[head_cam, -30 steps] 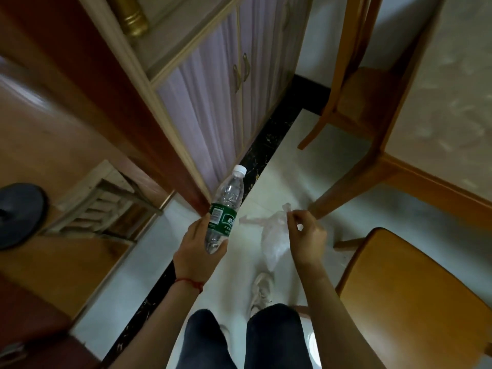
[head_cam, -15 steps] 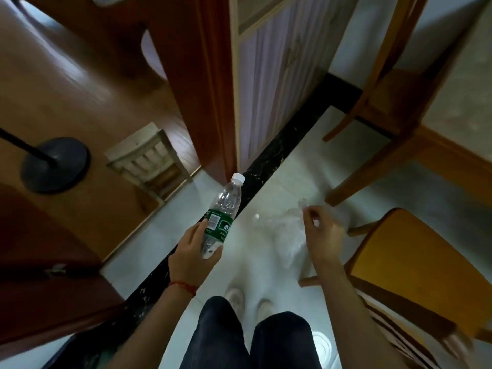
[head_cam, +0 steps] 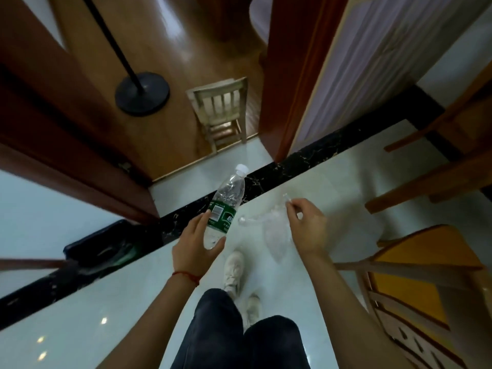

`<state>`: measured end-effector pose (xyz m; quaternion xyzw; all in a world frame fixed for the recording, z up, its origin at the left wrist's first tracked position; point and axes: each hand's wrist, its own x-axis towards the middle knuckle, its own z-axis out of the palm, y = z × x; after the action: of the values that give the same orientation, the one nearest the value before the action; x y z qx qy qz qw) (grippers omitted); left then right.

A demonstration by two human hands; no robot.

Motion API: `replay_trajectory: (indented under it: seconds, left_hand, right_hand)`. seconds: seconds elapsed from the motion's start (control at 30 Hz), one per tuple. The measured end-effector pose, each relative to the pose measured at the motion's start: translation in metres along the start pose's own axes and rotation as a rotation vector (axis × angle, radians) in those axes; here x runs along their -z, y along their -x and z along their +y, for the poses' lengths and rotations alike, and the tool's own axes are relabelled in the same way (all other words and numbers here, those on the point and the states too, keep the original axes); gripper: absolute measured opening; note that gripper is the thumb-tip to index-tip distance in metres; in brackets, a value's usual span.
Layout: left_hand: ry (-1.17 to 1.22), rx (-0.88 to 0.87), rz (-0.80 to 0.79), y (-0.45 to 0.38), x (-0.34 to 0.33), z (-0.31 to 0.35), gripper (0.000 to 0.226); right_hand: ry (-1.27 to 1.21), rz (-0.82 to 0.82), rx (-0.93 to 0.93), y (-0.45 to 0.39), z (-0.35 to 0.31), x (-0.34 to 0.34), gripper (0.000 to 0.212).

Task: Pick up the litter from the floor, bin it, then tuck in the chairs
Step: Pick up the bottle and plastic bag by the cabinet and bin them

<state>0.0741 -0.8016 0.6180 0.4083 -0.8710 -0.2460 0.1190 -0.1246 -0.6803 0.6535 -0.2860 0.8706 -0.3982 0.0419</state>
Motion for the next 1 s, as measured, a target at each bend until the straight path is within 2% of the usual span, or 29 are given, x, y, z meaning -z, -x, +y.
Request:
replay_trajectory:
  seconds: [0.37, 0.53, 0.8, 1.0]
  left_hand:
    - [-0.006, 0.351, 0.165, 0.133, 0.066, -0.094, 0.068]
    - [0.015, 0.482, 0.264, 0.188, 0.109, -0.156, 0.067]
    - [0.010, 0.612, 0.359, 0.284, 0.186, -0.271, 0.067]
    - [0.003, 0.696, 0.352, 0.305, 0.216, -0.333, 0.067]
  right_hand:
    - [-0.029, -0.220, 0.228, 0.109, -0.082, -0.063, 0.011]
    - [-0.052, -0.260, 0.306, 0.164, -0.127, -0.100, 0.010]
    - [-0.061, -0.358, 0.361, 0.252, -0.206, -0.176, 0.007]
    - [-0.076, -0.415, 0.402, 0.287, -0.252, -0.229, 0.004]
